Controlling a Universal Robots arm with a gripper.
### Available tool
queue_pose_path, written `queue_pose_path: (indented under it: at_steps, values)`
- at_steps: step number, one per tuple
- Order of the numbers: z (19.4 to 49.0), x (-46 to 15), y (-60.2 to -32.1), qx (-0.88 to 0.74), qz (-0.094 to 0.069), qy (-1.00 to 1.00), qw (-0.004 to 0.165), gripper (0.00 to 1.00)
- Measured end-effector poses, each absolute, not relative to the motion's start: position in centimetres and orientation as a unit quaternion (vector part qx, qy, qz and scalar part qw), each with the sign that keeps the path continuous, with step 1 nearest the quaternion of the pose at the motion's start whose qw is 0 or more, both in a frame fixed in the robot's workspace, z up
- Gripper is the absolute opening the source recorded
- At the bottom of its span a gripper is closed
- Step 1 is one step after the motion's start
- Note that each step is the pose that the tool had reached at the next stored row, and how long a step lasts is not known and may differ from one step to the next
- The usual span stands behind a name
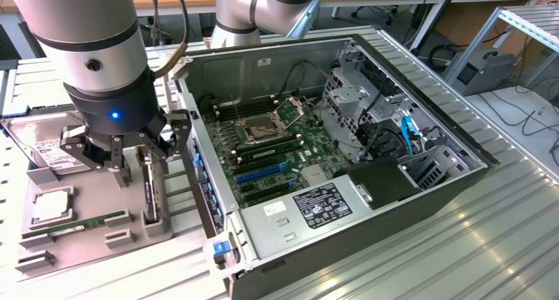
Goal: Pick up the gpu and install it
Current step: 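Pick up the gpu and move the gpu toward the slot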
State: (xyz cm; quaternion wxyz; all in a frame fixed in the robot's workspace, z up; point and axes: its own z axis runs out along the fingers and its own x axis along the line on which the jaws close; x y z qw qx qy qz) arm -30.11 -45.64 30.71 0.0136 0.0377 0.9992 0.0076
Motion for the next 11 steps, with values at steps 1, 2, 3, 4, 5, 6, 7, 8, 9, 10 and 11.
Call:
queue_pose_path:
  at_steps: [1, 2, 3, 4, 5, 6, 7, 8, 9, 10, 11]
  values:
    - [30.69, -30.11, -45.65, 0.038, 0.008, 0.999, 0.014, 0.54]
    - [30.66, -30.12, -45.65, 0.038, 0.008, 0.999, 0.014, 0.54]
    - [30.62, -30.12, -45.65, 0.038, 0.008, 0.999, 0.014, 0.54]
    - [30.58, -30.13, -45.65, 0.038, 0.008, 0.999, 0.014, 0.54]
    - [30.55, -30.14, -45.65, 0.038, 0.008, 0.999, 0.014, 0.54]
    - [30.52, -30.14, -45.65, 0.038, 0.008, 0.999, 0.014, 0.54]
    - [30.49, -30.15, -45.65, 0.038, 0.008, 0.999, 0.014, 0.54]
    - [30.47, -30.15, -45.64, 0.038, 0.008, 0.999, 0.014, 0.54]
    - [30.44, -30.15, -45.64, 0.038, 0.008, 0.999, 0.014, 0.54]
    - [30.40, -30.15, -45.65, 0.038, 0.008, 0.999, 0.014, 0.54]
    - [30.36, -30.15, -45.65, 0.038, 0.008, 0.999, 0.014, 0.54]
